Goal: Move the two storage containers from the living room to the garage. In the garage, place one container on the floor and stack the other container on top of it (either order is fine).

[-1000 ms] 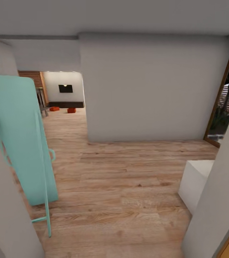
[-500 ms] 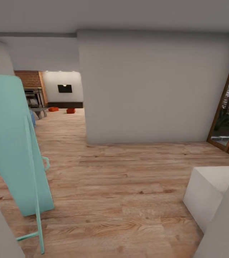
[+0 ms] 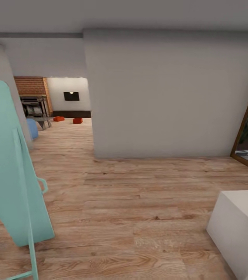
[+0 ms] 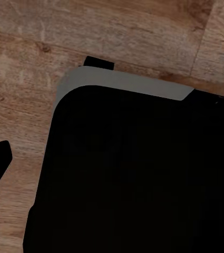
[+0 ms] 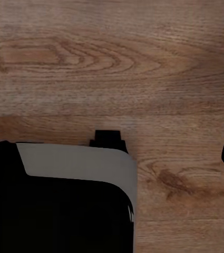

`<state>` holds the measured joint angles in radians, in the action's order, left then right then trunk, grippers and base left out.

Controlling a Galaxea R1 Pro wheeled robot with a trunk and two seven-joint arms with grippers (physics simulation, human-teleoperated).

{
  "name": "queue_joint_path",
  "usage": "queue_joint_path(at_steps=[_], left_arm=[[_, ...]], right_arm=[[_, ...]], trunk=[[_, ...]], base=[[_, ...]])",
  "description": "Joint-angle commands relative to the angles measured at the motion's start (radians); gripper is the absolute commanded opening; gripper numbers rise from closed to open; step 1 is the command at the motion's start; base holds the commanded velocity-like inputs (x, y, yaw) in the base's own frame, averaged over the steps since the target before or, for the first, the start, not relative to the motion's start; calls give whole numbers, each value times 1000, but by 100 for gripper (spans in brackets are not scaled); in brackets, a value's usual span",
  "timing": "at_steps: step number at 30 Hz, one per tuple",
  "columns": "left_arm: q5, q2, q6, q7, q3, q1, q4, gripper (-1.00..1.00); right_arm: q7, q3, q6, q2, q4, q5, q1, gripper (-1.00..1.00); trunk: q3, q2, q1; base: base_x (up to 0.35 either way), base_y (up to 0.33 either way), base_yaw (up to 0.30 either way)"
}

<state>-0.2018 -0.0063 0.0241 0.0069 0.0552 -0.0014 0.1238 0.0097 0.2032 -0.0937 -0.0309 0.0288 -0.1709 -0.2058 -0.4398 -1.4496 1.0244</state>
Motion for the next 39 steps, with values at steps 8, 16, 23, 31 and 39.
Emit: queue_joint_path(at_steps=[8, 16, 23, 31, 39], left_arm=[[-2, 0, 2, 1, 6, 0, 0, 100], [-2, 0, 2, 1, 5, 0, 0, 100], [-2, -1, 2, 1, 5, 0, 0, 100], [-3, 0, 1, 1, 6, 0, 0, 100], [-4, 0, -2, 1, 6, 0, 0, 100]], right_arm=[[1, 8, -5, 1, 3, -11, -1, 100], [1, 8, -2, -1, 3, -10, -1, 100], [1, 8, -1, -1, 3, -10, -1, 100], [1, 8, -1, -1, 3, -10, -1, 100], [1, 8, -3, -1, 3, -10, -1, 100]], trunk=[[-1, 0, 1], [-1, 0, 1], [-1, 0, 1], [-1, 0, 1], [-1, 0, 1]], base=[[324, 0, 11], [324, 0, 0], [324, 0, 0], [324, 0, 0], [324, 0, 0]])
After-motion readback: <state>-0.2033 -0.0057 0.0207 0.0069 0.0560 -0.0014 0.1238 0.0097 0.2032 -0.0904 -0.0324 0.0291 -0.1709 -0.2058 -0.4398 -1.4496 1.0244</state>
